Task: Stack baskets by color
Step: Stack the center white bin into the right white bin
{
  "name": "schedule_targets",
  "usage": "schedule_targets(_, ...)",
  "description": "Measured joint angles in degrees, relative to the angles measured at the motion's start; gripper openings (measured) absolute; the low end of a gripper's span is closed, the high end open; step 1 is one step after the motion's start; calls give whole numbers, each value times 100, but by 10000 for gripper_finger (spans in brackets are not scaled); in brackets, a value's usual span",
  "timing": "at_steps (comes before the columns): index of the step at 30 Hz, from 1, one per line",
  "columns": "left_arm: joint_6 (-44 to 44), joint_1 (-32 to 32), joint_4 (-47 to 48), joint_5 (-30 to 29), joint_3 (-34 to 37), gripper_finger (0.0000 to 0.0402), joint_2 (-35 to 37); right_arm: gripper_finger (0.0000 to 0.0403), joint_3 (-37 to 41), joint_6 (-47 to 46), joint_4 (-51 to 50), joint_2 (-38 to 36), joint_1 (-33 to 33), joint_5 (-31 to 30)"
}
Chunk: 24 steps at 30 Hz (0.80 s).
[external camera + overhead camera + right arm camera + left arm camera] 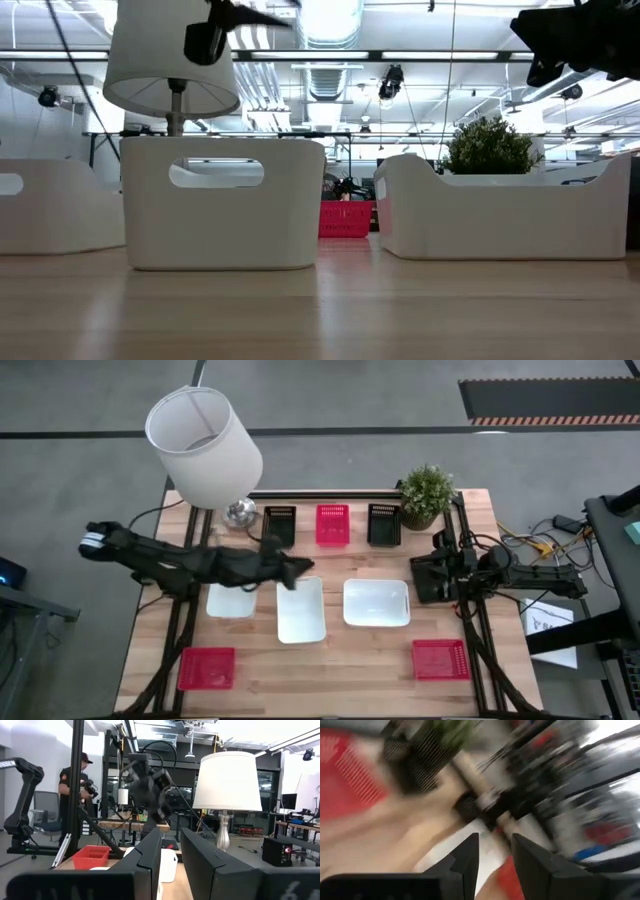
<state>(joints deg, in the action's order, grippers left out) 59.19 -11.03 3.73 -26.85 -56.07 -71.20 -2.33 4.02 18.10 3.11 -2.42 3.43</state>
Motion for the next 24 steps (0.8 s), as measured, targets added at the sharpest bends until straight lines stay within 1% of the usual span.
schedule_targets(2,495,-31,905,58,-589,99,-372,68,0,-66,-23,0,0,1)
schedule_targets(5,1177,-32,2235,323,-1358,99,-944,68,0,-98,-32,4,0,-1)
schedule_targets(8,1652,-32,3103,678,-1976,99,-1528,68,0,-97,-39,4,0,-3)
schedule_targets(14,2379,-45,3623,1379,-2917,99,-2450,68,0,-100,-147,4,0,-3)
schedule_targets(18,2492,-48,4215,1819,-3350,99,-3016,68,0,-93,-241,4,2,-7)
schedule_targets(20,2551,-48,4431,1864,-3459,99,-3221,68,0,-49,-268,4,0,-9)
schedule_targets(24,2705,-45,4435,1866,-3462,99,-3537,68,1,-35,-280,4,0,-18)
